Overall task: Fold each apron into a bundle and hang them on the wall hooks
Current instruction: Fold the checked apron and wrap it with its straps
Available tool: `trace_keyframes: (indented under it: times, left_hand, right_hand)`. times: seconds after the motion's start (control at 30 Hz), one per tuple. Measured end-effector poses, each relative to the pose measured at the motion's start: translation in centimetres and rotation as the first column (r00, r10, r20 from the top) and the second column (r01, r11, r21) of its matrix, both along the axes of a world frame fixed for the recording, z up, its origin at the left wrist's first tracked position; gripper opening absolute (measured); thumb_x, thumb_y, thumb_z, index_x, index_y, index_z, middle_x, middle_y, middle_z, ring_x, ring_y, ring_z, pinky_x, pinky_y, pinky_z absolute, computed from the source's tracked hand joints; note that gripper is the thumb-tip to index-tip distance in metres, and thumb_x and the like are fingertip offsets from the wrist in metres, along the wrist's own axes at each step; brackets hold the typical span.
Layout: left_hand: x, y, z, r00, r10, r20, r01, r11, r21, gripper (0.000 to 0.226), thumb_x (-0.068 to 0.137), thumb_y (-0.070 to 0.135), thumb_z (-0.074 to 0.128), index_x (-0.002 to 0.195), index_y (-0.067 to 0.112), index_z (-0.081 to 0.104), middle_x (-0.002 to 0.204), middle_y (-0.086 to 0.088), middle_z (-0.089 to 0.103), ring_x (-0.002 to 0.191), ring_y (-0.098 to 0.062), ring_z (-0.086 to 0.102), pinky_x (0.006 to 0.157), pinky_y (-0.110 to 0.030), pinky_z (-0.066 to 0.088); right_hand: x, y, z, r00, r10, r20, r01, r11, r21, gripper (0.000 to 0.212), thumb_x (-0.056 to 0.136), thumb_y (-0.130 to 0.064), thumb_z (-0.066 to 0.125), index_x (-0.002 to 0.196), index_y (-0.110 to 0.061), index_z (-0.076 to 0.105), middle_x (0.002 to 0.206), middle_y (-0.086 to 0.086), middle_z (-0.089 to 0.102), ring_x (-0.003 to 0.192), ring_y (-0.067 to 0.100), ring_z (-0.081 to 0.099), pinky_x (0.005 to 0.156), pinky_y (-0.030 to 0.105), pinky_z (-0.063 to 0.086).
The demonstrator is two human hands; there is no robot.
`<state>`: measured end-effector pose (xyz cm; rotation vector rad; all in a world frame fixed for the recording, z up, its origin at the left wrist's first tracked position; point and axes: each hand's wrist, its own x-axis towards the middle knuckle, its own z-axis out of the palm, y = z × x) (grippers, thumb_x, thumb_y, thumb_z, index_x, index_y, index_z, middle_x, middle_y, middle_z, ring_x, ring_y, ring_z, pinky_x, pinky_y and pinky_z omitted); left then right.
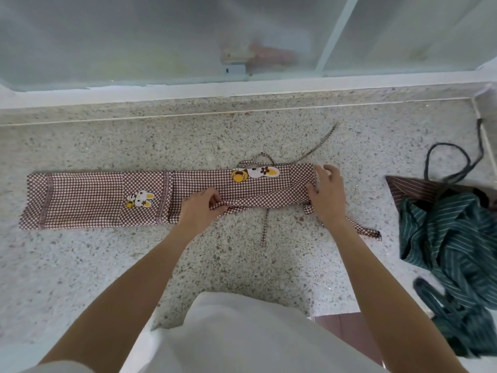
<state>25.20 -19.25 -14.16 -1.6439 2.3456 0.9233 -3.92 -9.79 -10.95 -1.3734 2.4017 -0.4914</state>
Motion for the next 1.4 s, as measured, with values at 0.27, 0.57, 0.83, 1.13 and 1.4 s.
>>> trace_keyframes:
  times: [0.27, 0.57, 0.83, 1.13, 1.4]
  left_hand:
    - [-0.1, -0.3, -0.2, 0.994, 0.062, -0.090, -0.054, 0.995, 0.087, 0.042, 0.081, 0.066, 0.049, 0.096, 0.032, 0.069, 0.106, 0.008, 0.061, 0.102, -0.016, 0.055, 0.094, -0.049, 0.042]
    - [-2.6, 0.4, 0.6, 0.987, 0.107, 0.116, -0.109, 0.994, 0.009, 0.030, 0.087, 0.056, 0.048, 0.096, 0.029, 0.058, 0.105, 0.004, 0.060, 0.108, -0.025, 0.052, 0.102, -0.057, 0.026]
    - [-2.6, 0.7, 0.0, 0.994, 0.084, 0.069, -0.078, 0.993, -0.085, 0.021, 0.086, 0.050, 0.054, 0.090, 0.030, 0.059, 0.095, 0.007, 0.060, 0.100, -0.021, 0.053, 0.096, -0.046, 0.030]
    - [-2.0, 1.3, 0.5, 0.996, -0.034, 0.081, 0.041, 0.995, -0.088, 0.029, 0.089, 0.054, 0.045, 0.100, 0.032, 0.061, 0.110, 0.007, 0.059, 0.110, -0.020, 0.049, 0.101, -0.046, 0.025]
    - [-2.6, 3.5, -0.1, 0.949, -0.316, 0.002, 0.313, 0.936, -0.159, 0.050, 0.080, 0.040, 0.065, 0.127, 0.029, 0.051, 0.137, 0.001, 0.040, 0.129, -0.022, 0.032, 0.107, -0.046, 0.028]
  right_hand:
    - [10.5, 2.9, -0.7, 0.982, 0.085, 0.167, -0.109, 0.984, 0.141, 0.020, 0.091, -0.034, 0.056, 0.088, -0.016, 0.066, 0.079, -0.003, 0.066, 0.071, 0.013, 0.059, 0.069, 0.032, 0.052]
    - [10.1, 1.7, -1.3, 0.990, 0.022, -0.142, -0.027, 0.999, -0.031, 0.014, 0.081, -0.015, 0.064, 0.092, -0.014, 0.056, 0.095, 0.004, 0.055, 0.089, 0.024, 0.050, 0.077, 0.036, 0.044]
    - [10.2, -1.0, -2.3, 0.801, 0.408, -0.438, -0.448, 0.894, 0.012, 0.040, 0.073, -0.002, 0.062, 0.107, -0.020, 0.053, 0.119, 0.012, 0.054, 0.108, 0.029, 0.046, 0.089, 0.038, 0.038]
    - [8.8, 1.7, -3.4, 0.690, 0.624, -0.366, -0.634, 0.766, 0.110, 0.022, 0.084, -0.033, 0.054, 0.093, -0.020, 0.070, 0.123, 0.004, 0.058, 0.123, 0.024, 0.038, 0.106, 0.045, 0.024]
    - [3.7, 5.6, -2.9, 0.983, 0.116, -0.141, -0.114, 0.993, 0.022, 0.034, 0.093, -0.028, 0.046, 0.123, -0.017, 0.057, 0.136, 0.015, 0.046, 0.128, 0.037, 0.038, 0.106, 0.052, 0.031]
